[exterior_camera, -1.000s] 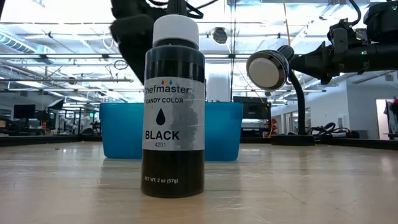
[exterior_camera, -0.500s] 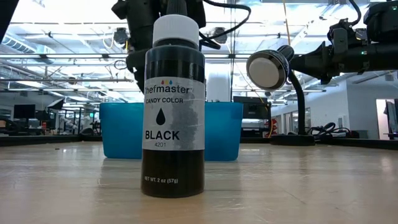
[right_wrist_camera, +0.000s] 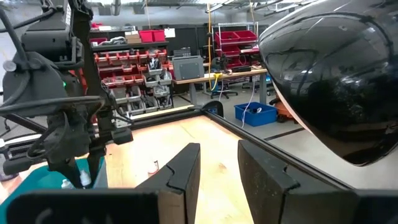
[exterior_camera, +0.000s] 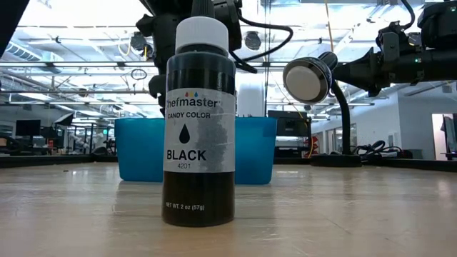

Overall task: Pick & Place food coloring
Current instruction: Put the purple food coloring bottle into the blue bin

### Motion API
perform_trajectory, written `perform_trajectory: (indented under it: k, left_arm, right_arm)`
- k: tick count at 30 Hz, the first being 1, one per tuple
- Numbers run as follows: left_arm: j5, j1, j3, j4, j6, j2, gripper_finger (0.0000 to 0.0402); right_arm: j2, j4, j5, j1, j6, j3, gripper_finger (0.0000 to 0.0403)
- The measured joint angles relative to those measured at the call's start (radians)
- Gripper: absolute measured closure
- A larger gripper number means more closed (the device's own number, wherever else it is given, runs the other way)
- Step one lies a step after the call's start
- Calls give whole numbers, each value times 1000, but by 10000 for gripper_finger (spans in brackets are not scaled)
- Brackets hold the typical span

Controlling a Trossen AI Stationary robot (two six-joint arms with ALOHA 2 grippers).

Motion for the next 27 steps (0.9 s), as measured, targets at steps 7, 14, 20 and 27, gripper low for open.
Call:
perform_trajectory:
  k: [7,14,20,27]
  left_arm:
    - [4,0,0,11,-8,7,333]
    - [4,-1,0,7,-29,7,333]
    - [5,-1,0,3,-36,29,333]
    - [46,-1,0,18,-38,62,333]
  right_arm:
    - [0,0,0,0,0,0,303]
    - [0,0,0,0,0,0,303]
    - [0,0,0,0,0,0,303]
    - [0,-1,-1,0,0,0,303]
